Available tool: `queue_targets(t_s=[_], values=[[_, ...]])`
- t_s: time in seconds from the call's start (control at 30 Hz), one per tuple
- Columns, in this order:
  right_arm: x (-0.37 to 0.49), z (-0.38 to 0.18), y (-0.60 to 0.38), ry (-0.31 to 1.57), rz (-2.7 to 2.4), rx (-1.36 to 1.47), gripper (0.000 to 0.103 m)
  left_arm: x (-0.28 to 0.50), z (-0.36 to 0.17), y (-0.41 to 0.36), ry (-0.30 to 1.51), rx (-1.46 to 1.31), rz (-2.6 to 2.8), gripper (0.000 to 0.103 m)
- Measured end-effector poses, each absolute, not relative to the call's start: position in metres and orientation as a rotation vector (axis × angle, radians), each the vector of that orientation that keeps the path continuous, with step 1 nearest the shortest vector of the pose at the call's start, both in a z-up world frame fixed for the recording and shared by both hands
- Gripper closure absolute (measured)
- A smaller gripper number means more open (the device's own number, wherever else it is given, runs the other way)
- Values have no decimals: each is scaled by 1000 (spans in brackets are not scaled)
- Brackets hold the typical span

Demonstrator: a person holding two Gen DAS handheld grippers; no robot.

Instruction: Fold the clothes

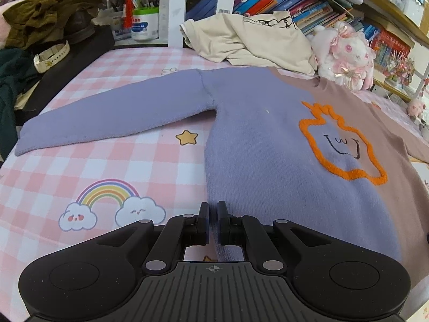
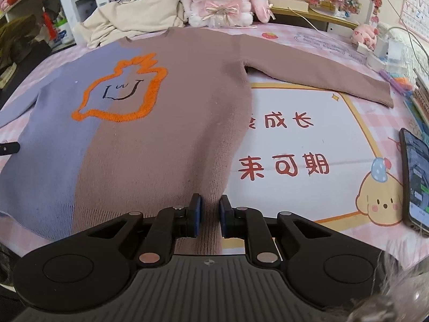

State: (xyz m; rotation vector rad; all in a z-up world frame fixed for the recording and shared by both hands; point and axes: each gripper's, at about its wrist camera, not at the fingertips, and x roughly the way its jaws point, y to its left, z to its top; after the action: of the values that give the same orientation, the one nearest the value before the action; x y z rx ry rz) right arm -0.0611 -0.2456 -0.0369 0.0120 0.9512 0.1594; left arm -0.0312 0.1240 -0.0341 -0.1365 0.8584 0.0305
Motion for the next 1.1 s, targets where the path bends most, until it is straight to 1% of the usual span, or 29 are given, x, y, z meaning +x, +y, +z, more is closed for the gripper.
queue_targets(t_s=[0.2,0.5,0.57,0.6,0.67,0.73,0.8,0.83,0.87,0.9,0.93,1.0,1.03,1.07,1.1], values=[[-61,-39,-250,932,123,55,90,-25,-36,120,851,-110,17,98],[-65,-39,-244,915,110,40,89,-29,-37,123,845,-111,4,98],[-65,-40,-244,913,102,45,87,-28,-37,126,844,-124,-6,97],[-65,-40,-244,912,94,50,87,-29,-37,128,845,-135,-9,95],[-65,-39,-243,912,79,57,86,-30,-38,134,847,-168,-17,94],[-65,-39,-242,912,63,55,81,-32,-38,138,853,-200,-20,92],[-65,-39,-241,913,48,54,75,-35,-38,138,858,-209,-23,87],[-65,-39,-241,917,38,57,69,-36,-37,138,860,-209,-25,85],[-65,-39,-242,920,29,65,64,-38,-37,137,862,-207,-28,81],[-66,-38,-242,923,19,76,63,-39,-36,137,864,-210,-29,76],[-67,-37,-242,924,9,88,60,-41,-35,136,866,-214,-30,74],[-70,-35,-242,919,-4,109,53,-47,-32,136,852,-233,-29,62],[-72,-33,-241,914,-7,116,45,-50,-30,134,840,-237,-20,56],[-74,-32,-239,909,-7,115,36,-54,-28,132,827,-239,-9,46],[-76,-31,-238,904,-5,110,34,-57,-26,130,814,-242,2,37]])
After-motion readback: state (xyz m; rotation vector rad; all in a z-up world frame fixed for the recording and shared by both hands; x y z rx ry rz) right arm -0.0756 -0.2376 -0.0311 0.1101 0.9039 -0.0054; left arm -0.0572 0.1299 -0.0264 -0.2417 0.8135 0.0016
